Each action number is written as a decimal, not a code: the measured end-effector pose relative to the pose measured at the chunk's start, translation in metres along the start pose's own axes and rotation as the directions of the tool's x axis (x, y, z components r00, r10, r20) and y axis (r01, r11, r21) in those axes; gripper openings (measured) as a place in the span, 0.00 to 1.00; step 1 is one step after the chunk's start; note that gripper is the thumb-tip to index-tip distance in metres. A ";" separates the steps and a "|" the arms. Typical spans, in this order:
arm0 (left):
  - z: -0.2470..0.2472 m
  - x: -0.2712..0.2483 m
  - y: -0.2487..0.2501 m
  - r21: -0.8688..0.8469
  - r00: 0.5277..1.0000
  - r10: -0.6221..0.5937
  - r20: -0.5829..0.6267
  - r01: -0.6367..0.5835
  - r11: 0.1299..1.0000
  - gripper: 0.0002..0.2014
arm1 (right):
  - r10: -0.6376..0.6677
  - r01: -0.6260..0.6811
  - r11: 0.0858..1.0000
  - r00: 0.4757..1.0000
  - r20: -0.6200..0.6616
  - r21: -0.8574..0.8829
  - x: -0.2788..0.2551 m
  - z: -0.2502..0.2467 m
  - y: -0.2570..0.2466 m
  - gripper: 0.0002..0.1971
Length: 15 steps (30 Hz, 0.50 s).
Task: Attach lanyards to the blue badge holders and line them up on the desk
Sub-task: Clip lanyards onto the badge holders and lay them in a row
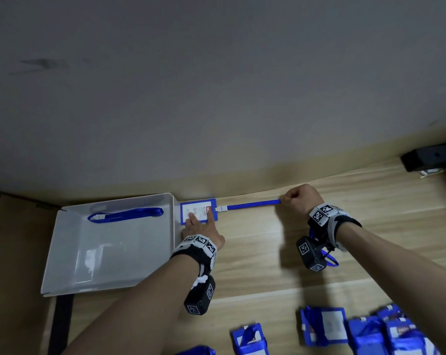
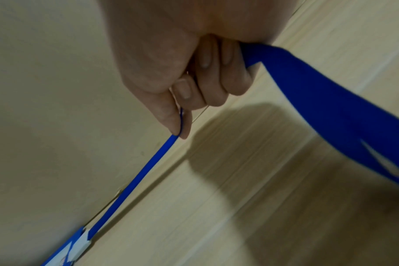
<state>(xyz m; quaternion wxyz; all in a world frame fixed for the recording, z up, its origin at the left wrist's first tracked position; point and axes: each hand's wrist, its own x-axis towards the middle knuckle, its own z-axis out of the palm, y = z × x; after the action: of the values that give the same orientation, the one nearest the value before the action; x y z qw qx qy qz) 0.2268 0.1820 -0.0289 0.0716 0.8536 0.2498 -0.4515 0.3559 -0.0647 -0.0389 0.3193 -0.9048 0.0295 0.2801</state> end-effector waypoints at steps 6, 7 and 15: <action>0.005 0.001 0.002 0.101 0.995 0.015 -0.099 -0.005 0.995 0.44 | 0.062 -0.064 0.997 0.996 -0.063 -0.030 0.002 0.005 0.006 0.07; 0.006 0.001 0.002 0.118 0.993 0.020 -0.120 -0.006 0.993 0.44 | 0.076 -0.078 0.997 0.995 -0.065 -0.028 0.003 0.006 0.009 0.07; 0.009 0.002 0.001 -0.044 0.979 0.024 -0.203 -0.033 0.998 0.38 | 0.154 -0.148 0.986 0.986 -0.071 0.079 0.009 0.005 0.018 0.11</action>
<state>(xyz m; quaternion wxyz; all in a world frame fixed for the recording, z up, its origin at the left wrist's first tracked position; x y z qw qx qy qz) 0.2213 0.1783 -0.0358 0.0725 0.8965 0.2542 -0.3555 0.3568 -0.0749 -0.0564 0.3290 -0.8976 0.1205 0.2674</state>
